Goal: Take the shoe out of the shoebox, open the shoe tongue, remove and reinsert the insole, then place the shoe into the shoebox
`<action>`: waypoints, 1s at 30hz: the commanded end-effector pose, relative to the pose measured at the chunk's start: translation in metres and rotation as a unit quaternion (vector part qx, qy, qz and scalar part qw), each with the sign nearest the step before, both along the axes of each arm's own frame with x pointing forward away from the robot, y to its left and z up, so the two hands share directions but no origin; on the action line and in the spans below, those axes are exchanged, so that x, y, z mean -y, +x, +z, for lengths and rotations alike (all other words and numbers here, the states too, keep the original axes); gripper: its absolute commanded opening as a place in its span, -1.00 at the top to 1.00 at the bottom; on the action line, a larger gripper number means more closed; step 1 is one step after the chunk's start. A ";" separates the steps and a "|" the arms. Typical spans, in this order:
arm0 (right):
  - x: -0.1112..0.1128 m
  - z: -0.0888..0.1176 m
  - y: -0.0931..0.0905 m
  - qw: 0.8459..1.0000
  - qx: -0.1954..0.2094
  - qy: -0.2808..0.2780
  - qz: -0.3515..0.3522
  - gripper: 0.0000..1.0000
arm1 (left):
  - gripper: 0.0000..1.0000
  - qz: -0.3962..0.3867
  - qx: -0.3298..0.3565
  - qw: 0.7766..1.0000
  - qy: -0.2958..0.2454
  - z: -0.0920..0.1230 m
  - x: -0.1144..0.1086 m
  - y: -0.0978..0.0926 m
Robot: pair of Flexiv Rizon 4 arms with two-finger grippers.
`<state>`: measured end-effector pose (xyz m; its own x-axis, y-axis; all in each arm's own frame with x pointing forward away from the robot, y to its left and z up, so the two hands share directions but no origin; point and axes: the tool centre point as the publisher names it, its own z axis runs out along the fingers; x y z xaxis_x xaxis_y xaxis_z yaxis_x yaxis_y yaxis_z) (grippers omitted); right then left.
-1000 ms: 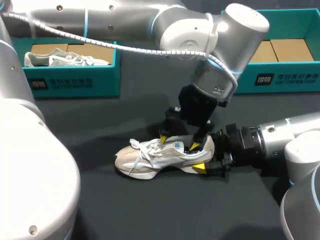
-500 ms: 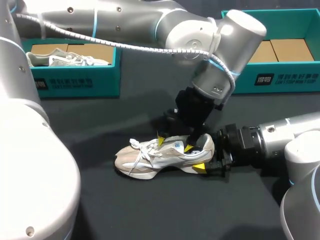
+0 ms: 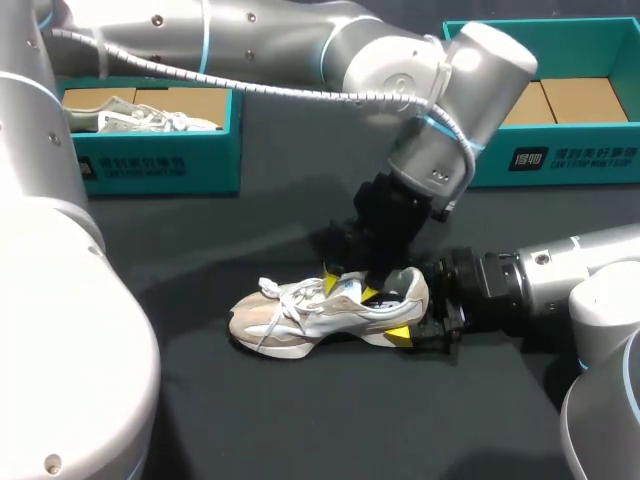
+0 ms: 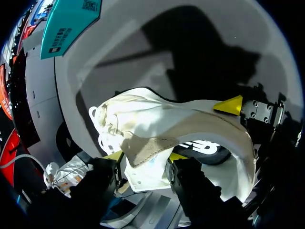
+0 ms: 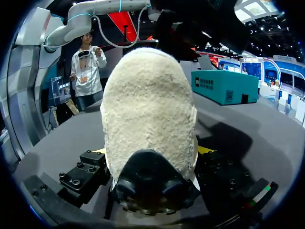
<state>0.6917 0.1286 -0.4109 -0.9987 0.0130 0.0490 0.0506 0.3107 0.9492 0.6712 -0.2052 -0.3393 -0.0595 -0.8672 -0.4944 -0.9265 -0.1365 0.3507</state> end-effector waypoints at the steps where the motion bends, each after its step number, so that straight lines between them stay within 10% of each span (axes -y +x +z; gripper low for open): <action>1: 0.000 0.001 -0.001 1.000 0.000 -0.002 0.000 1.00 | 0.08 -0.005 0.005 1.000 -0.011 0.007 -0.005 -0.003; 17: 0.000 0.001 -0.001 1.000 0.000 -0.002 0.000 1.00 | 0.98 -0.011 0.023 0.998 -0.057 0.030 -0.026 -0.009; 30: 0.000 0.001 -0.001 1.000 0.000 -0.002 0.000 1.00 | 1.00 0.011 0.064 0.991 -0.120 0.048 -0.064 -0.008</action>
<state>0.6918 0.1286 -0.4107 -0.9987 0.0129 0.0491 0.0507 0.3109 0.9491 0.6678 -0.1595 -0.2981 -0.0277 -0.9201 -0.3908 -0.9586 -0.0863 0.2713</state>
